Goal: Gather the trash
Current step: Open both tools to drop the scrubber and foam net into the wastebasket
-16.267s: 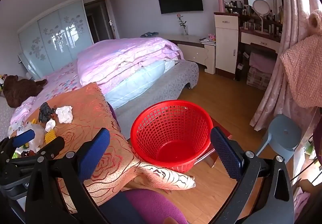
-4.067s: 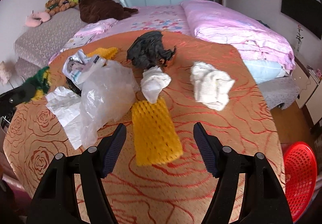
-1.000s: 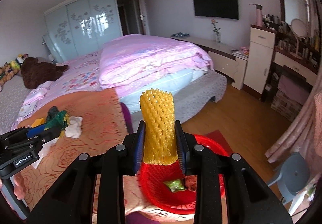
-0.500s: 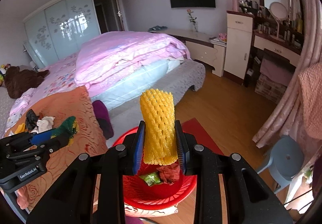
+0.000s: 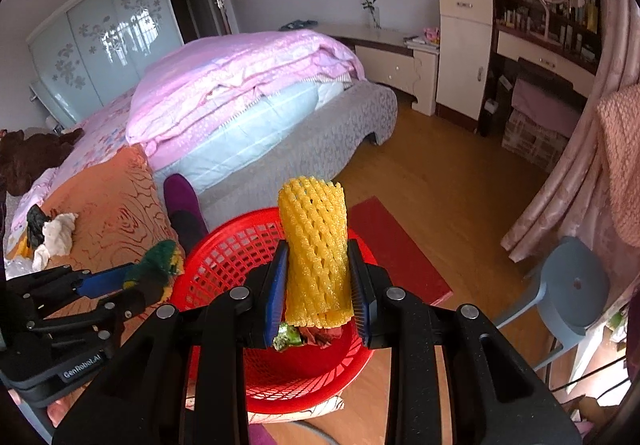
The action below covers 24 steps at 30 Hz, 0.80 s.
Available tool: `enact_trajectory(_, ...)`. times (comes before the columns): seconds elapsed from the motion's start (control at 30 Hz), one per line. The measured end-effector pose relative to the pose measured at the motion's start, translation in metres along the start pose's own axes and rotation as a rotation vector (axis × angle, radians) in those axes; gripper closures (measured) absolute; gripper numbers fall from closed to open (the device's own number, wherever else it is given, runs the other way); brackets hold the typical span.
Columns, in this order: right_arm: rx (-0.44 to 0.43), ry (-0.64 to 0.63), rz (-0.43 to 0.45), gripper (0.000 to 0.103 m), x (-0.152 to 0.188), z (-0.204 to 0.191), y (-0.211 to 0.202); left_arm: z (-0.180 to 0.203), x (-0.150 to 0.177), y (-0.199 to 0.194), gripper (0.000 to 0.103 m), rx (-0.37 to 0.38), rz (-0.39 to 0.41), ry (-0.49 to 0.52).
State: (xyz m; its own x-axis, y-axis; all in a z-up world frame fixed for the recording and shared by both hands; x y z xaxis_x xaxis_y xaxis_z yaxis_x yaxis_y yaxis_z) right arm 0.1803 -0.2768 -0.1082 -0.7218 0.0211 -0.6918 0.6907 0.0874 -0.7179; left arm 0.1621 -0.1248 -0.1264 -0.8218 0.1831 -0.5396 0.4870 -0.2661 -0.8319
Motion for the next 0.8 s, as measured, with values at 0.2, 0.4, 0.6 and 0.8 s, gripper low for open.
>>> enact_trajectory(0.2, 0.004, 0.009, -0.024, 0.072, 0.005, 0.001, 0.007, 0.000, 0.003, 0.006, 0.063, 0.013, -0.025, -0.004)
enact_trajectory(0.4, -0.004, 0.019, -0.025, 0.062, 0.006, 0.001, 0.008, 0.001, 0.002, 0.005, 0.049, 0.006, -0.014, -0.008)
enact_trajectory(0.6, -0.006, 0.030, -0.021, 0.048, 0.006, 0.001, 0.004, -0.004, 0.001, -0.006, 0.046, 0.006, 0.012, -0.026)
enact_trajectory(0.8, 0.004, 0.012, -0.008, 0.047, 0.003, -0.003, -0.001, -0.014, 0.002, -0.021, 0.045, -0.012, 0.050, -0.040)
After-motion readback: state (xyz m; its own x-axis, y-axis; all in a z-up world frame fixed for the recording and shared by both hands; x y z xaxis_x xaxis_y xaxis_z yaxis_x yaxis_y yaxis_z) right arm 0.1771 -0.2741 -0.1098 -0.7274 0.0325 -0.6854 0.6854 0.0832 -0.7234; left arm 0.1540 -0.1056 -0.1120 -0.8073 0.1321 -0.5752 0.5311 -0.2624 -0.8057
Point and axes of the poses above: each gripper's, at about its wrist camera, not at the fingertips, and y roughly the way its jaws point, z to its right, x to its underside, the point moved 7 cm from there along y, roughly the way its jaws point, and after that the axes turned 6 degrees about -y, right-handed, at the moved point
